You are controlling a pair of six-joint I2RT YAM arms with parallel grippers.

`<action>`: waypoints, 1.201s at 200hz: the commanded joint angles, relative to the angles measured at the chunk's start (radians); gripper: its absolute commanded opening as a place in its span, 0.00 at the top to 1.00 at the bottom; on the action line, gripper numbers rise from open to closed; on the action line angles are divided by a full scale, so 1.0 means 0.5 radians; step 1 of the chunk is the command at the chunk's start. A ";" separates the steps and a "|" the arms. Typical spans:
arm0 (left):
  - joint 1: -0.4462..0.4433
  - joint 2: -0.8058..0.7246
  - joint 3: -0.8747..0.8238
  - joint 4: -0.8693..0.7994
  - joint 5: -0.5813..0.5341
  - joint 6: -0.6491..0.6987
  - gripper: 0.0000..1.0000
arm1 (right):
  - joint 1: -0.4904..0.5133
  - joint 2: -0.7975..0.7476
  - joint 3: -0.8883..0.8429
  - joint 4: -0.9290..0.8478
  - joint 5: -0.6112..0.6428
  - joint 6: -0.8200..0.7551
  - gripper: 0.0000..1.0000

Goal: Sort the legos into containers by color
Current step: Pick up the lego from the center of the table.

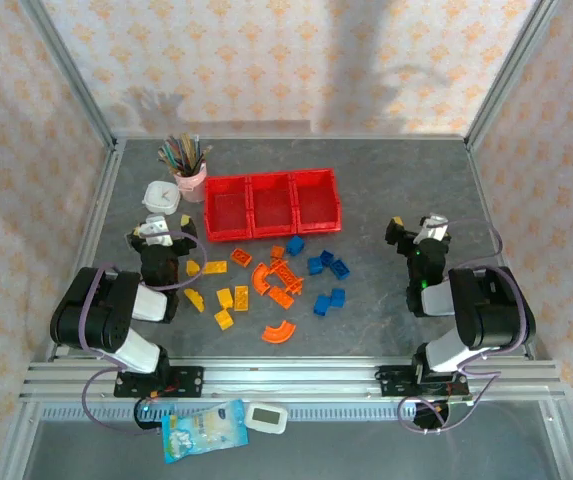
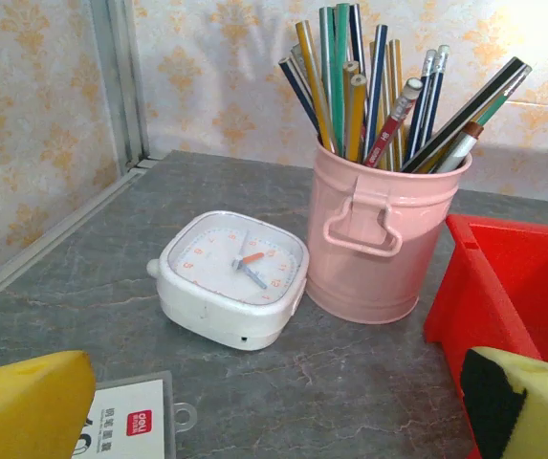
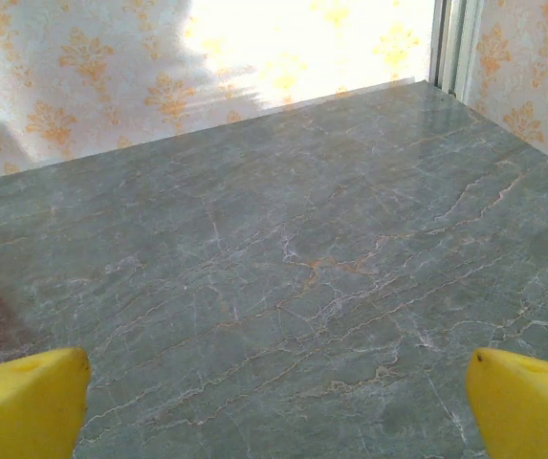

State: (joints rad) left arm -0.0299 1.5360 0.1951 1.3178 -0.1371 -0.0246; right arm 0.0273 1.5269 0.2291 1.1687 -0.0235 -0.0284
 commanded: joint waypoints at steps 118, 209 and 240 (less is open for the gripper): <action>0.023 -0.003 0.030 0.025 0.052 0.019 0.00 | 0.004 -0.019 0.021 0.089 -0.003 -0.035 0.00; 0.023 -0.002 0.030 0.026 0.052 0.019 0.00 | 0.004 -0.019 0.021 0.087 -0.005 -0.033 0.00; 0.023 -0.005 0.019 0.041 0.053 0.021 0.00 | 0.004 -0.027 0.013 0.104 -0.009 -0.030 0.00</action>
State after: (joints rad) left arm -0.0296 1.5360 0.1959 1.3174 -0.1337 -0.0242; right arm 0.0273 1.5269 0.2291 1.1683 -0.0235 -0.0284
